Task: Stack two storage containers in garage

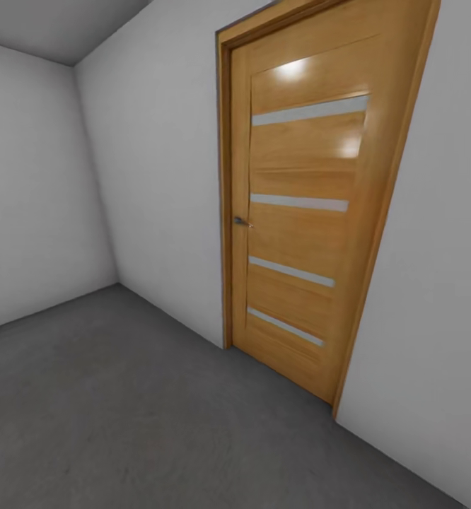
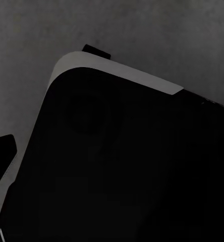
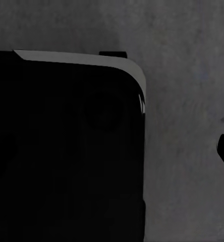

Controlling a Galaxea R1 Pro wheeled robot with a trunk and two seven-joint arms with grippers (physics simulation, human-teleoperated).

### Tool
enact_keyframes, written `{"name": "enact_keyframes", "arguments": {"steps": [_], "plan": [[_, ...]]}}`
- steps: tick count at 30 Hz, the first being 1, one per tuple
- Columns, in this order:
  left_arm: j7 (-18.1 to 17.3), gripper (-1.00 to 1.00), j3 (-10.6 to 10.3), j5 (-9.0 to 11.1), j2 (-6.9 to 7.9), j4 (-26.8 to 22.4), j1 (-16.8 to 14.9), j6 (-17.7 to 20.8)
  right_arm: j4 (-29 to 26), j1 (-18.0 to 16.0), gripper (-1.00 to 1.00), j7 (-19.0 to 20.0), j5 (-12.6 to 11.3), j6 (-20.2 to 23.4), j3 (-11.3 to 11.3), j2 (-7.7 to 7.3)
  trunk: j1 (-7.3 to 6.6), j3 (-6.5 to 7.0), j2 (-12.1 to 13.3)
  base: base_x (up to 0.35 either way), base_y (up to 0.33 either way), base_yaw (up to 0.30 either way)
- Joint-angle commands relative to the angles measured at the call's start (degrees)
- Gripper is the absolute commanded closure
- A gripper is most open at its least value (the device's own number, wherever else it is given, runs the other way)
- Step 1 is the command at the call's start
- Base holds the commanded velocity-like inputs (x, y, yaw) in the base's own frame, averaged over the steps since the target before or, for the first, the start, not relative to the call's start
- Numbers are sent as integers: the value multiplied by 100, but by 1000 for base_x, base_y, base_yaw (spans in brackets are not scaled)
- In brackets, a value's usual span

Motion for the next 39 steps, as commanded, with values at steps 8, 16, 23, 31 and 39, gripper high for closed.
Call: {"name": "enact_keyframes", "arguments": {"steps": [8,16,23,31,39], "plan": [[-13,-100,43,5,-2,0,-1,-11,1,0,-100,-3,7,-25,4,-4,4,-4,-2,324,117,0],[-13,-100,39,5,-2,0,-1,-11,1,0,-100,-5,-31,-33,-18,0,4,-4,-2,324,117,-33],[-13,-100,36,5,-10,0,-1,-19,1,0,-100,-4,-20,-34,-14,1,4,-4,-2,324,117,-218],[-13,-100,39,5,-4,0,-1,-20,1,0,-100,-3,-19,-32,-14,1,4,-4,-2,324,118,-243],[-13,-100,44,5,-4,0,-1,-20,1,0,-100,-3,-12,-27,-13,1,4,-4,-2,321,161,-245]]}}
